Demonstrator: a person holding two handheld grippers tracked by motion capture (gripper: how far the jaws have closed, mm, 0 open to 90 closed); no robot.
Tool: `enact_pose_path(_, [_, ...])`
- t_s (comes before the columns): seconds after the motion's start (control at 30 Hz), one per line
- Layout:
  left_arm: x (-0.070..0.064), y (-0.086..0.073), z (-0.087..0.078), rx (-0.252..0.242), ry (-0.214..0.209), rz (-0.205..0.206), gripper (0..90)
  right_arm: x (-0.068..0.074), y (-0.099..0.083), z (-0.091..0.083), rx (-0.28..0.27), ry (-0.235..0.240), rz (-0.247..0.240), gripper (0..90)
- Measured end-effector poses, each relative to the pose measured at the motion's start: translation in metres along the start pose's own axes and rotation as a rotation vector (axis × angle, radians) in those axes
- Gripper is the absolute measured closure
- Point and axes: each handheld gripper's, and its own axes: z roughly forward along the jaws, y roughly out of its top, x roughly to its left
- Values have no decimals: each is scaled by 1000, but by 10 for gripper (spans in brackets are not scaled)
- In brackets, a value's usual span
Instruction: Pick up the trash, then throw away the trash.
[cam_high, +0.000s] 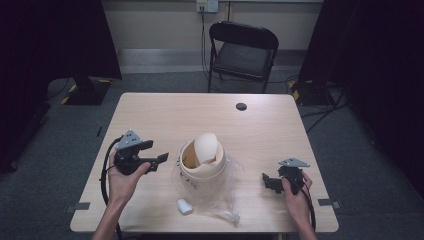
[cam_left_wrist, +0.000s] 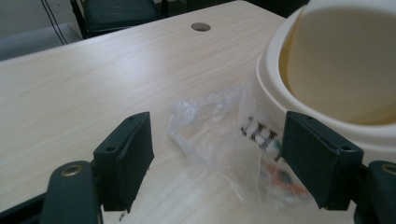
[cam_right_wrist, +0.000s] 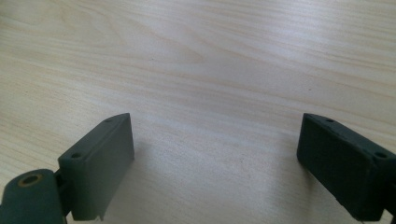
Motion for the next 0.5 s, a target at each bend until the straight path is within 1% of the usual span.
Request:
enact_pose_path(0.07, [0,-9,-2,4,2,-7,245,0,0,0,-1,0,-2,102])
enact_pose_path(0.1, [0,-12,-3,10,4,-2,245,0,0,0,-1,0,-2,102])
enact_pose_path(0.13, [-1,-17,-3,20,4,-10,245,0,0,0,0,0,-1,103])
enact_pose_path(0.2, [-1,-23,-4,32,-1,-10,245,0,0,0,-1,0,-1,103])
enact_pose_path(0.23, [-2,-26,-4,35,-8,-26,245,0,0,0,-1,0,-2,102])
enact_pose_path(0.3, [-3,-34,-3,61,-12,-15,245,0,0,0,-1,0,-1,103])
enact_pose_path(0.33, [-3,-34,-3,61,-12,-15,242,0,0,0,-1,0,-1,103])
enact_pose_path(0.37, [-4,-35,-3,80,-12,-8,237,0,0,0,-1,0,-1,102])
enact_pose_path(0.4, [-5,-37,-4,96,-6,9,233,0,0,0,-1,0,-1,102])
enact_pose_path(0.43, [-7,-39,-4,95,-12,5,233,0,0,0,-1,0,-1,102])
enact_pose_path(0.5, [-9,-44,-4,103,-42,-6,233,0,0,0,-1,0,-2,102])
